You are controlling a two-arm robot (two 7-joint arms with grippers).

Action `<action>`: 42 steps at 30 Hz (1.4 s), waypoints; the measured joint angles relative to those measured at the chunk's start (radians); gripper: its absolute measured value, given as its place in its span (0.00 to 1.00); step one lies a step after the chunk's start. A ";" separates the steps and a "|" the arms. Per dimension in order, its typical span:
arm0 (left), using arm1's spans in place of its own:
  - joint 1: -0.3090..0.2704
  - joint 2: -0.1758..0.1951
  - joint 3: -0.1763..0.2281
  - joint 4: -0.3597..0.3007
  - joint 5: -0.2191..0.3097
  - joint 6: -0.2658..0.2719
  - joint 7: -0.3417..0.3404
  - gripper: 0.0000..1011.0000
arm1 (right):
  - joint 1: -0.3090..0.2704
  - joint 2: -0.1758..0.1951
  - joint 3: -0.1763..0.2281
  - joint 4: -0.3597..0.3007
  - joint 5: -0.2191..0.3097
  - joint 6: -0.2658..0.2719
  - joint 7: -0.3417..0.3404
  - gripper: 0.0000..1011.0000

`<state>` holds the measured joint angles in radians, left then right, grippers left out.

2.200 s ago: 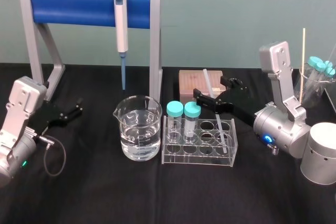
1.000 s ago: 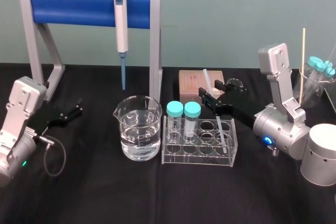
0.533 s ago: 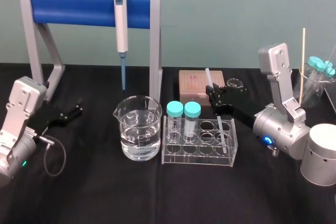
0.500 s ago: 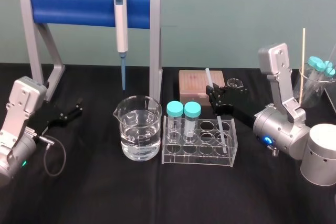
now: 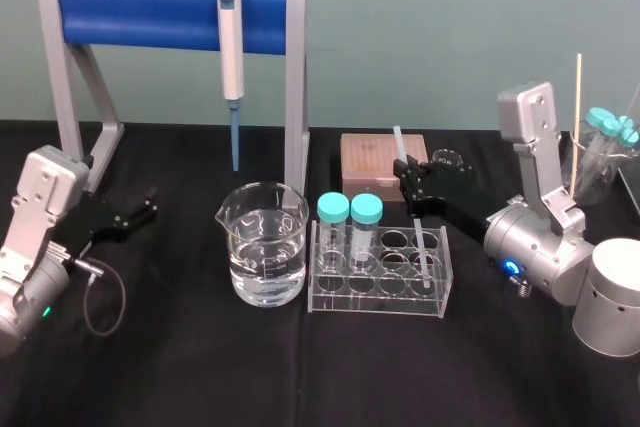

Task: Pick up the stirring rod with one hand, then place it down.

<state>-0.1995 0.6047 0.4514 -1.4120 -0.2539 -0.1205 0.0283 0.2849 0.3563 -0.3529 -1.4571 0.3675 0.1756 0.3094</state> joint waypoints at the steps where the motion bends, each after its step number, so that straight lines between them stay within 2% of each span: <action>1: 0.000 0.000 0.000 0.000 0.000 0.000 0.000 0.99 | -0.003 -0.001 0.003 0.000 0.001 -0.010 0.003 0.07; 14: 0.000 0.000 0.000 0.000 0.000 0.000 0.000 0.99 | -0.057 -0.005 0.039 -0.018 0.001 -0.199 0.051 0.07; 18: 0.000 0.000 0.000 0.000 0.000 0.000 0.000 0.99 | -0.076 0.000 0.060 -0.047 -0.011 -0.266 0.057 0.07; 22: 0.000 0.000 0.000 0.000 0.000 0.000 0.000 0.99 | -0.087 0.001 0.083 -0.084 -0.014 -0.309 0.059 0.07; 29: 0.000 0.000 0.000 0.000 0.000 0.000 0.000 0.99 | -0.102 -0.002 0.132 -0.158 0.002 -0.356 0.061 0.07; 37: 0.000 0.000 0.000 0.000 0.000 0.000 0.000 0.99 | -0.118 -0.007 0.176 -0.220 0.005 -0.366 0.038 0.07; 42: 0.000 0.000 0.000 0.000 0.000 0.000 0.000 0.99 | -0.128 -0.010 0.185 -0.233 -0.001 -0.355 0.029 0.07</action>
<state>-0.1995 0.6047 0.4514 -1.4120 -0.2539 -0.1206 0.0283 0.1571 0.3461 -0.1678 -1.6905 0.3667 -0.1789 0.3386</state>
